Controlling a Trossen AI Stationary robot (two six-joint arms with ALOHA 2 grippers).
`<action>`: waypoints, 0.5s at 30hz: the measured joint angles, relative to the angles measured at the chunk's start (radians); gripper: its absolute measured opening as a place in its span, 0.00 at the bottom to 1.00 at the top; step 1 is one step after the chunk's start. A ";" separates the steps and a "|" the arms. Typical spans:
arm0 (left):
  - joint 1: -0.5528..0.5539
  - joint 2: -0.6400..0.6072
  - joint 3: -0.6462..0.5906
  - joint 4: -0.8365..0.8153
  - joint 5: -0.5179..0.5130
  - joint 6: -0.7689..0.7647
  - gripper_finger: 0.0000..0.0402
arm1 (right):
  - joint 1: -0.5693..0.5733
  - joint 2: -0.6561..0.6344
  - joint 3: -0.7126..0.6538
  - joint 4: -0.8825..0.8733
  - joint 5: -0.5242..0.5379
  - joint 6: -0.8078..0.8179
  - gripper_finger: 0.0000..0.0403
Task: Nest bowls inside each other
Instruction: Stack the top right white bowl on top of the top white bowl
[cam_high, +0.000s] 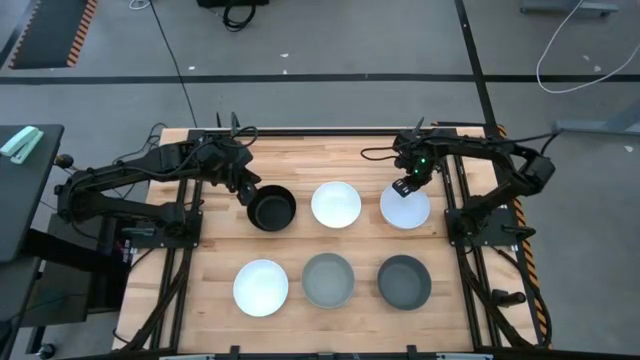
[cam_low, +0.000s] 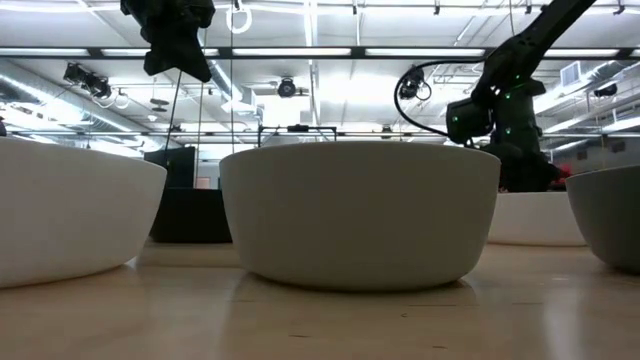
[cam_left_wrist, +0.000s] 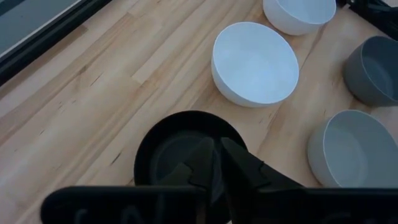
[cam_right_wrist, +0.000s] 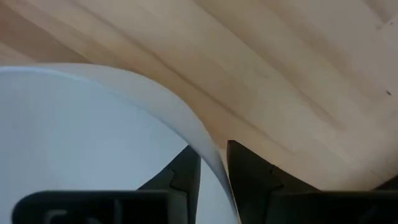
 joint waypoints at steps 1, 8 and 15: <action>0.000 0.000 0.000 0.000 0.000 0.000 0.07 | 0.000 0.002 0.000 0.000 0.000 0.000 0.18; 0.000 0.000 0.000 0.001 0.000 0.000 0.07 | 0.000 0.000 0.001 0.015 -0.009 0.007 0.02; 0.000 0.000 0.000 0.002 -0.001 0.000 0.08 | 0.000 0.000 0.008 0.018 -0.004 0.021 0.02</action>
